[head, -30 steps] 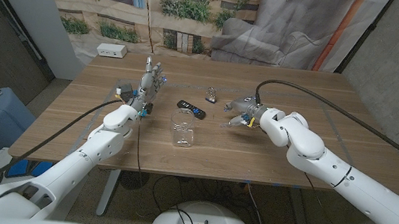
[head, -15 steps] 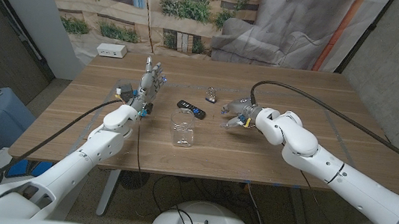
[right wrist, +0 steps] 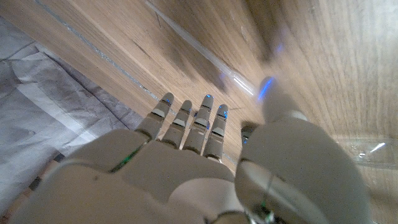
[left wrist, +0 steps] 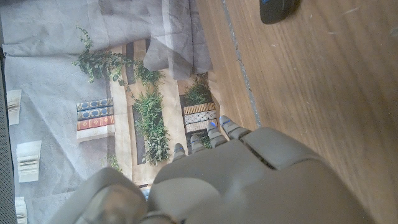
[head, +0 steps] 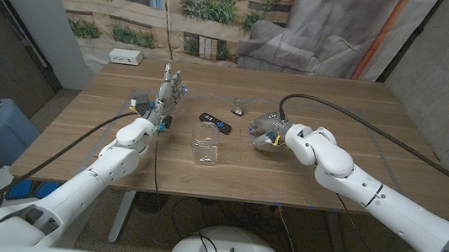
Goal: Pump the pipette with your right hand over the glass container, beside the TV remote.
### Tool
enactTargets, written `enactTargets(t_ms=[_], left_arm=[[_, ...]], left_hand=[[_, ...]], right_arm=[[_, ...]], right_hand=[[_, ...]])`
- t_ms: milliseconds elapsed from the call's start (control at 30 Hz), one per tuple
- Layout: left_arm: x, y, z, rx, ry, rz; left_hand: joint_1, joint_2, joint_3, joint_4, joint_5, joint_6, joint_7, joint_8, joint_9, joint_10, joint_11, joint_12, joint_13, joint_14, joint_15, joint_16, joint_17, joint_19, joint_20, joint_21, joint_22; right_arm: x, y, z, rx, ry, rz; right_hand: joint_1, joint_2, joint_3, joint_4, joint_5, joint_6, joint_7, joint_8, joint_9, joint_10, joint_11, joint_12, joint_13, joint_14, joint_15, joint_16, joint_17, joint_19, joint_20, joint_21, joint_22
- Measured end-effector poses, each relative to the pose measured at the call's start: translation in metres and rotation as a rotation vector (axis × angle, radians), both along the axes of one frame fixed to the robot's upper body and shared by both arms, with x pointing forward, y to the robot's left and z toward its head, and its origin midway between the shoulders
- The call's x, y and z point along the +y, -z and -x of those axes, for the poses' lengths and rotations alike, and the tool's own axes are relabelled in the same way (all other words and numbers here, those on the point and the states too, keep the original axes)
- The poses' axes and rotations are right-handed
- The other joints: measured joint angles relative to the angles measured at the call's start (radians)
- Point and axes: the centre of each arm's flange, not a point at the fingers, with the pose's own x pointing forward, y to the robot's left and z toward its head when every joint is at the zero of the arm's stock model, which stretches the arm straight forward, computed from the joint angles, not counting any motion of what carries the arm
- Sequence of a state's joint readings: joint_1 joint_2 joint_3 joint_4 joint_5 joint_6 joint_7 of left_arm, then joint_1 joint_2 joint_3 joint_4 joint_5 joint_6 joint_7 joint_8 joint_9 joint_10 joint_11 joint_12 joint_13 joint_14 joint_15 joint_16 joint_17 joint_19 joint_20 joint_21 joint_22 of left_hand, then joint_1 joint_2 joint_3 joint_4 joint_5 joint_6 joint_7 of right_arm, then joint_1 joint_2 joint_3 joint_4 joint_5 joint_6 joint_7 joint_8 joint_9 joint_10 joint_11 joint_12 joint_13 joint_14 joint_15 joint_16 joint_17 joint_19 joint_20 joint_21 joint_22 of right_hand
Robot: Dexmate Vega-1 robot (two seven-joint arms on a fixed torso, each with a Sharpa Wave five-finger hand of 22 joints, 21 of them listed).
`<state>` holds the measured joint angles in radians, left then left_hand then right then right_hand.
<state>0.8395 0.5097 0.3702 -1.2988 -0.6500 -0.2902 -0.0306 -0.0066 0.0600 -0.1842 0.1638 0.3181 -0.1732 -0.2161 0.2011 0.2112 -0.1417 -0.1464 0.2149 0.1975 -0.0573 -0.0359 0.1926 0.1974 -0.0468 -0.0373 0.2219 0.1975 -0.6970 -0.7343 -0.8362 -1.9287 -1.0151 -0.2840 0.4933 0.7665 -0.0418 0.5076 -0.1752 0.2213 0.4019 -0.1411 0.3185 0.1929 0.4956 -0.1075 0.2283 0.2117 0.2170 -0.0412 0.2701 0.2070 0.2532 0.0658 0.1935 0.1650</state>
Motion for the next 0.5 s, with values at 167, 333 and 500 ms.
enactTargets(t_ms=[167,333,500], left_arm=[[0.0000,0.0000,0.0000,0.000,0.000,0.000],[0.0000,0.0000,0.0000,0.000,0.000,0.000],[0.0000,0.0002,0.0001,0.000,0.000,0.000]], left_hand=[[0.000,0.000,0.000,0.000,0.000,0.000,0.000,0.000,0.000,0.000,0.000,0.000,0.000,0.000,0.000,0.000,0.000,0.000,0.000,0.000,0.000],[0.000,0.000,0.000,0.000,0.000,0.000,0.000,0.000,0.000,0.000,0.000,0.000,0.000,0.000,0.000,0.000,0.000,0.000,0.000,0.000,0.000],[0.000,0.000,0.000,0.000,0.000,0.000,0.000,0.000,0.000,0.000,0.000,0.000,0.000,0.000,0.000,0.000,0.000,0.000,0.000,0.000,0.000]], right_arm=[[0.0005,0.0024,-0.0016,-0.002,0.000,0.006],[0.0015,0.0048,-0.0027,-0.003,-0.002,0.010],[0.0027,0.0062,-0.0035,-0.008,-0.002,0.011]], right_hand=[[0.013,-0.003,0.000,0.000,0.000,0.013,-0.013,0.008,0.000,0.013,-0.005,0.005,0.000,0.011,0.004,0.004,0.000,0.001,-0.002,0.000,0.000],[0.013,-0.003,0.000,0.000,-0.006,0.023,-0.023,0.008,-0.002,0.043,-0.021,0.009,0.000,0.028,-0.001,0.008,0.000,0.005,-0.005,0.000,0.000],[0.022,0.007,0.000,0.000,-0.008,0.059,-0.043,0.022,-0.002,0.076,-0.039,0.016,0.003,0.047,0.003,0.019,0.003,0.019,-0.005,0.000,0.000]])
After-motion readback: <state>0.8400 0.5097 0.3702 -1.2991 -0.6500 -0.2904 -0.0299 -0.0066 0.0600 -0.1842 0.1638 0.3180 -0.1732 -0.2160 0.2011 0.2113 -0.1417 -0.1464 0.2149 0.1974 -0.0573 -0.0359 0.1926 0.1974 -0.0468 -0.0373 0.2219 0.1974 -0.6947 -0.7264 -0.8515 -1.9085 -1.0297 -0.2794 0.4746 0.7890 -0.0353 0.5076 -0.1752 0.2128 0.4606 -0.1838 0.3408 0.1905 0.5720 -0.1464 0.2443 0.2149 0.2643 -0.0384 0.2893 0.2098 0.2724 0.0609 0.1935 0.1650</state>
